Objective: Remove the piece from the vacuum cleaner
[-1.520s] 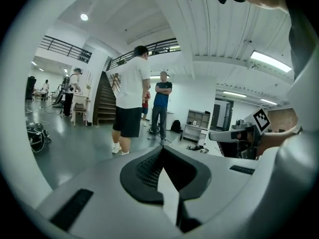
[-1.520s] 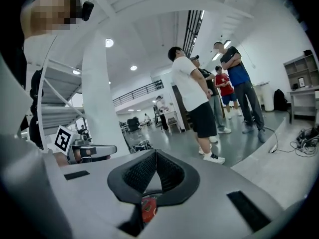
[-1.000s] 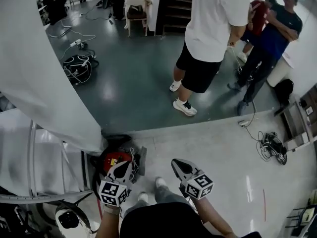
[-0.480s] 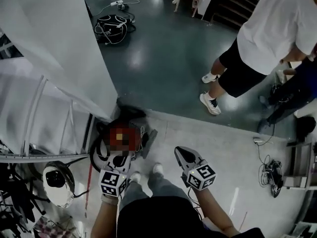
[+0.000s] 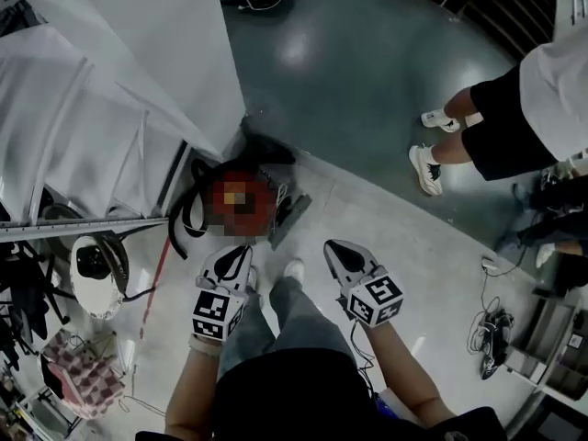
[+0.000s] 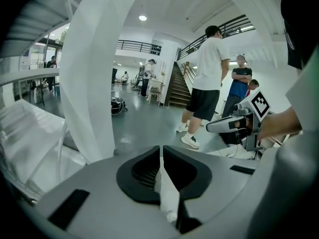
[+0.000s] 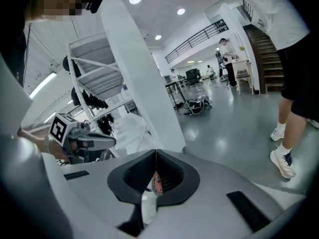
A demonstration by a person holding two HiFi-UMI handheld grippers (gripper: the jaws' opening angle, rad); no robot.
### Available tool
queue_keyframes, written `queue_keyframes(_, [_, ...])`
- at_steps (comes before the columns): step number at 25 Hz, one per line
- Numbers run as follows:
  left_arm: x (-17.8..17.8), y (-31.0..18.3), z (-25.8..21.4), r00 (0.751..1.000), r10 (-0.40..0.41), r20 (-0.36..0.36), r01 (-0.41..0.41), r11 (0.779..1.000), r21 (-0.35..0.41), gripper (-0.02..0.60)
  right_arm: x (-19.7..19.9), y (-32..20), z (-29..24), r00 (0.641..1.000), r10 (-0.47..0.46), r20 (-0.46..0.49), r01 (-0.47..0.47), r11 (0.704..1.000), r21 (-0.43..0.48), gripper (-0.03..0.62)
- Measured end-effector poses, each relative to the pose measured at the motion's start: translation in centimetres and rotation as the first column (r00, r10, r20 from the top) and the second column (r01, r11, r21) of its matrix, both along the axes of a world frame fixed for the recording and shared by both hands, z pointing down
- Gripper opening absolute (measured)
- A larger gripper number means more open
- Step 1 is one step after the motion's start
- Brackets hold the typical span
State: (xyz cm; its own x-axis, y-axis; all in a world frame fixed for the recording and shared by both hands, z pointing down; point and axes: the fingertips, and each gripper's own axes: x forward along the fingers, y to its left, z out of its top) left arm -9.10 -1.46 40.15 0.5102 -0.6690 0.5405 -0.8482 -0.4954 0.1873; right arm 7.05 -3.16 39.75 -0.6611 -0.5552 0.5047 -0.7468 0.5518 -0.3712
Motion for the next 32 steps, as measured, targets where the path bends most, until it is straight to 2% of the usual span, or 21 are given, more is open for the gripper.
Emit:
queue_keyframes(4, [-0.4,0.6,2.9,1.000,-0.024,0.018,0.024,0.999,-0.034,0.020,-1.3,-0.1,3.6,0.996,-0.081,-0.034,0.081,0.996,-0.027,0.028])
queue_keyframes(13, [-0.9,2.7,11.2,0.994,-0.109,0.012,0.109,0.986,-0.125,0.020,-2.2,-0.1,11.9,0.984,-0.162,-0.073,0.154,0.983,-0.105,0.029])
queue_keyframes(19, [-0.2,4.0,16.8,0.992,-0.126,0.000,0.124,0.975,-0.183,0.020,-2.4,0.0,17.4,0.948,-0.258,-0.185,0.242,0.965,-0.104,0.029])
queue_keyframes(28, [0.8,3.6,25.5,0.990,-0.138,-0.022,0.129,0.960,-0.249,0.020,-3.0,-1.8,25.2,0.941,-0.279,-0.191,0.250,0.954,-0.163,0.029])
queue_keyframes(32, [1.2,3.1,28.8,0.990,-0.140,-0.021,0.129,0.955,-0.267,0.026,-3.0,-2.1,28.7,0.916,-0.327,-0.234,0.293,0.941,-0.170,0.029])
